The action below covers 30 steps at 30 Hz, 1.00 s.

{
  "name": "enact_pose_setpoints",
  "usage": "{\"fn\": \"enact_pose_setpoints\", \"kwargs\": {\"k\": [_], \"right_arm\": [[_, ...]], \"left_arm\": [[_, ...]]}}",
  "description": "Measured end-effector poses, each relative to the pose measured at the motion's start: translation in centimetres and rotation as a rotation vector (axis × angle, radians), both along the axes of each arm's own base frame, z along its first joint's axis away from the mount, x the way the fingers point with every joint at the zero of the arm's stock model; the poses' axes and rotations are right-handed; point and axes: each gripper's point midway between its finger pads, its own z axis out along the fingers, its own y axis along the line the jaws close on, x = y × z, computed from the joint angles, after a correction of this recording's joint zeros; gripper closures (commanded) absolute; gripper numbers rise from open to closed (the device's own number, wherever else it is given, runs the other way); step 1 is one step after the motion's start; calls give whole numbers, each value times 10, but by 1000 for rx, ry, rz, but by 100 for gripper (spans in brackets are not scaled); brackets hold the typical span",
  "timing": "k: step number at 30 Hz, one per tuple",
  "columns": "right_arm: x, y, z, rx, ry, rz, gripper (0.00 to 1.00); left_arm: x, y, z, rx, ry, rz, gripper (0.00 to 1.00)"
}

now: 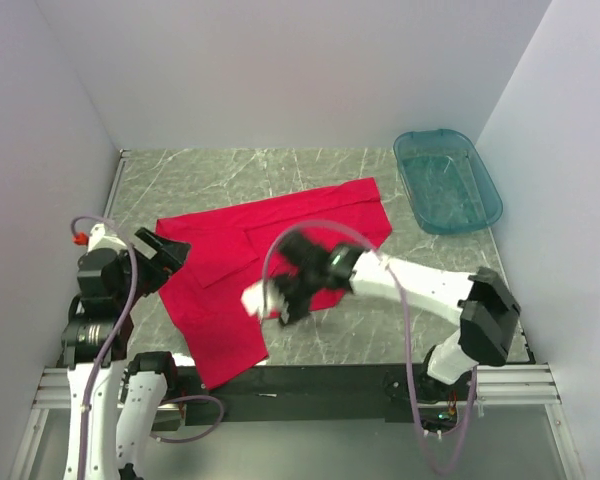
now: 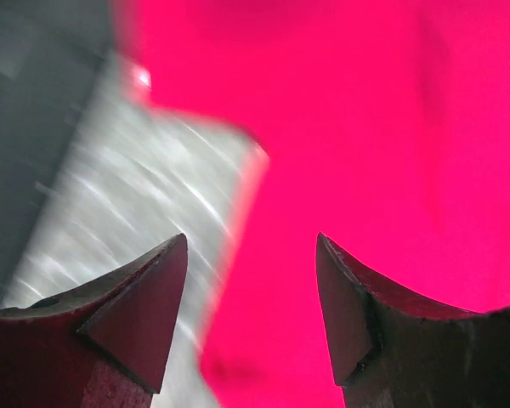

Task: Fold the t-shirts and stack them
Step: Fold the tshirt

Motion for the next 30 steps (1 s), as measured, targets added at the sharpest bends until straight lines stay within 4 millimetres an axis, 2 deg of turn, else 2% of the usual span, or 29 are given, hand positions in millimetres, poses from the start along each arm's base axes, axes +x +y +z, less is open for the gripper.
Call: {"fn": "enact_pose_setpoints", "kwargs": {"k": [1, 5, 6, 8, 14, 18, 21, 24, 25, 30], "right_arm": [[-29, 13, -8, -2, 14, 82, 32], [-116, 45, -43, -48, 61, 257, 34], [-130, 52, -50, -55, 70, 270, 34], [-145, 66, -63, -63, 73, 254, 34], [-152, 100, -85, -64, 35, 145, 36], [-158, 124, -96, -56, 5, 104, 38], [-160, 130, -106, -67, -10, 87, 43], [-155, 130, -114, -81, -27, 67, 53], [-153, 131, -114, -77, -32, 60, 61], [-142, 132, -114, -73, -27, 8, 79]], "left_arm": [[-2, 2, 7, 8, -26, 12, 4], [-12, 14, 22, 36, -84, 79, 7], [-15, 17, 24, 42, -90, 104, 7], [-22, 26, 30, 51, -105, 159, 7], [-46, 51, 52, 60, -173, 323, 8], [-56, 59, 54, 57, -170, 383, 8], [-59, 62, 50, 62, -147, 404, 8], [-62, 63, 49, 64, -143, 407, 9], [-63, 63, 49, 64, -144, 407, 9], [-67, 61, 52, 56, -162, 401, 9]]}}
